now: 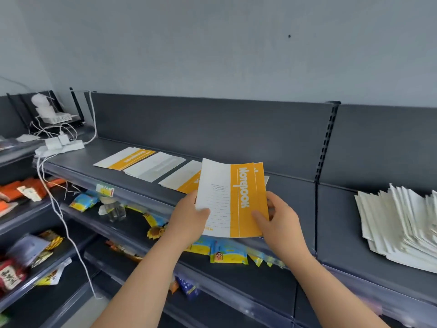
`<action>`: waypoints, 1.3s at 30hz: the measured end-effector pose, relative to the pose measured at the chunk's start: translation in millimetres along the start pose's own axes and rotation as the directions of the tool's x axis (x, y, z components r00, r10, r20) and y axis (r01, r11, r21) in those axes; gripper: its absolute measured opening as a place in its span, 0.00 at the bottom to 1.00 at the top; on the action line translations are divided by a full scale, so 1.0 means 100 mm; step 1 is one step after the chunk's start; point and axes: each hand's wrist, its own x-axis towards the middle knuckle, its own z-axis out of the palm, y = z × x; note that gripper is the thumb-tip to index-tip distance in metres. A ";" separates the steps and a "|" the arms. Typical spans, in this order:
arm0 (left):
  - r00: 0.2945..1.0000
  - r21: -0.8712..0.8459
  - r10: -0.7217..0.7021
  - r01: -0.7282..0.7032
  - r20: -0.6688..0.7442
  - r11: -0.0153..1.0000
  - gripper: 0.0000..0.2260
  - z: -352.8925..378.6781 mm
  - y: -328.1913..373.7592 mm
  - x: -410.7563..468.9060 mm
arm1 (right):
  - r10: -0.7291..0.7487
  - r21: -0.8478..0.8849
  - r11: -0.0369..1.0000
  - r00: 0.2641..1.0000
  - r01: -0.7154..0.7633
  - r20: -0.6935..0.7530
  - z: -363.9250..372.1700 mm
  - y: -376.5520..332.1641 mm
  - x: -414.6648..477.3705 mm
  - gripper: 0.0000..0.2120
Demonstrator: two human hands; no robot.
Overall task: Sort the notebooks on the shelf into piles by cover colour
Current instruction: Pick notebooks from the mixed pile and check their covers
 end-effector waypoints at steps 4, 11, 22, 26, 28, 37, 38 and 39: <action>0.999 -0.009 -0.026 0.026 -0.039 1.000 0.16 -0.31 -0.28 0.15 | -0.006 -0.012 1.000 0.999 0.006 0.039 0.42 -0.12 0.18 0.18; 0.988 0.051 -0.075 0.083 -0.136 0.995 0.16 -0.75 -0.73 0.67 | -0.103 -0.022 0.994 0.986 0.107 0.129 1.15 -0.29 0.80 0.12; 0.961 0.082 -0.089 0.114 -0.260 0.990 0.19 -1.47 -1.30 1.84 | -0.257 -0.105 0.952 0.936 0.289 0.242 2.18 -0.60 2.08 0.11; 0.950 0.100 -0.112 0.147 -0.290 0.984 0.18 -1.67 -1.57 2.13 | -0.256 -0.125 0.945 0.924 0.301 0.285 2.58 -0.65 2.37 0.10; 0.941 0.106 -0.127 0.168 -0.312 0.980 0.17 -1.81 -1.74 2.25 | -0.248 -0.127 0.946 0.918 0.299 0.309 2.78 -0.71 2.46 0.11; 0.946 0.103 -0.140 0.177 -0.292 0.979 0.16 -2.56 -2.41 2.94 | -0.202 -0.179 0.948 0.930 0.264 0.306 3.76 -1.04 2.81 0.12; 0.953 0.114 -0.126 0.162 -0.274 0.980 0.16 -2.66 -2.48 3.02 | -0.181 -0.183 0.953 0.939 0.241 0.291 3.87 -1.08 2.83 0.12; 0.959 0.133 -0.113 0.152 -0.258 0.979 0.15 -2.76 -2.54 3.09 | -0.156 -0.192 0.958 0.949 0.213 0.275 3.99 -1.12 2.85 0.12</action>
